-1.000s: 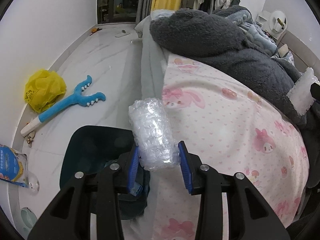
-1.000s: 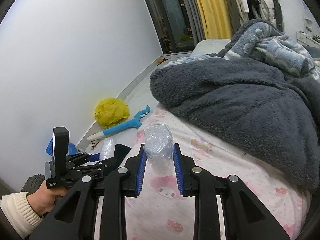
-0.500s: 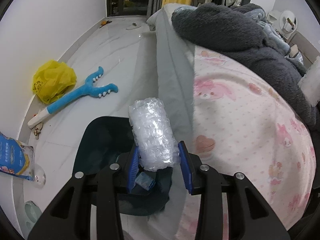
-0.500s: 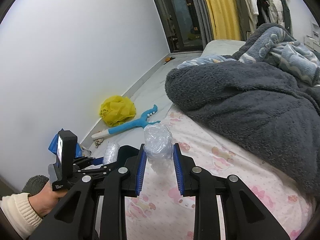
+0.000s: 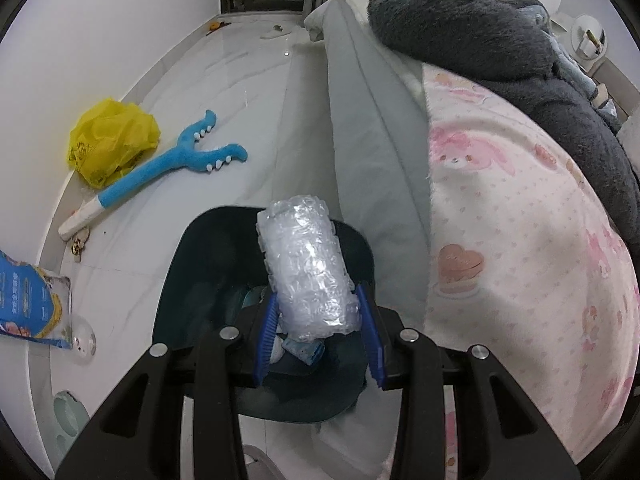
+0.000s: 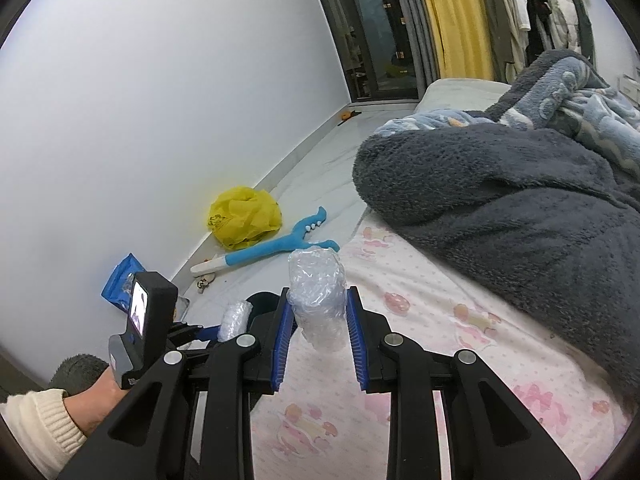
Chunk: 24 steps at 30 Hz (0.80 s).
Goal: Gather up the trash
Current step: 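Hold the left gripper's roll over the bin and open the left gripper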
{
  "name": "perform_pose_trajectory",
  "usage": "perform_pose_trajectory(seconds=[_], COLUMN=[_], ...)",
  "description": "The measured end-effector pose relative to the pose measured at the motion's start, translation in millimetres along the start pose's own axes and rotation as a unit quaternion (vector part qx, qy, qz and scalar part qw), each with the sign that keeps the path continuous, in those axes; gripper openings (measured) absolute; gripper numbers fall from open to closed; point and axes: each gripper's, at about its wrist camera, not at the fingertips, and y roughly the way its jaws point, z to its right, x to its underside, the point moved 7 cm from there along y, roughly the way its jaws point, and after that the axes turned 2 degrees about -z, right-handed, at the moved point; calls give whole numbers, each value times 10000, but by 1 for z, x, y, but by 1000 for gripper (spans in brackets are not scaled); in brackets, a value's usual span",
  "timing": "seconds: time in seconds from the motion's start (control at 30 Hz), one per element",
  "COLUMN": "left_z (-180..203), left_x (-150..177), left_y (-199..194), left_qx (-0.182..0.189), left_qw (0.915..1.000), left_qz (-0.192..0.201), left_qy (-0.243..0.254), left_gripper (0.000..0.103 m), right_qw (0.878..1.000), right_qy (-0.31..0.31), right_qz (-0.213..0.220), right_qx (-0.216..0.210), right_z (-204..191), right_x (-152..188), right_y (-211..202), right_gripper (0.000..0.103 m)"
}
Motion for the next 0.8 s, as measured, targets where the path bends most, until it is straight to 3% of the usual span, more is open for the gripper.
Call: perform_pose_trajectory(seconds=[0.5, 0.8], left_z=[-41, -66], left_x=[30, 39], left_y=[36, 41], left_qx=[-27, 42], left_qw=[9968, 9944], left_qz=[-745, -943], left_qy=[-299, -481], left_gripper=[41, 45], right_qw=[9988, 9967], right_qy=[-306, -413], right_qz=[-354, -592], right_qx=[-169, -374], right_z=[-46, -73], right_x=[1, 6], right_y=[48, 82], right_gripper=[27, 27])
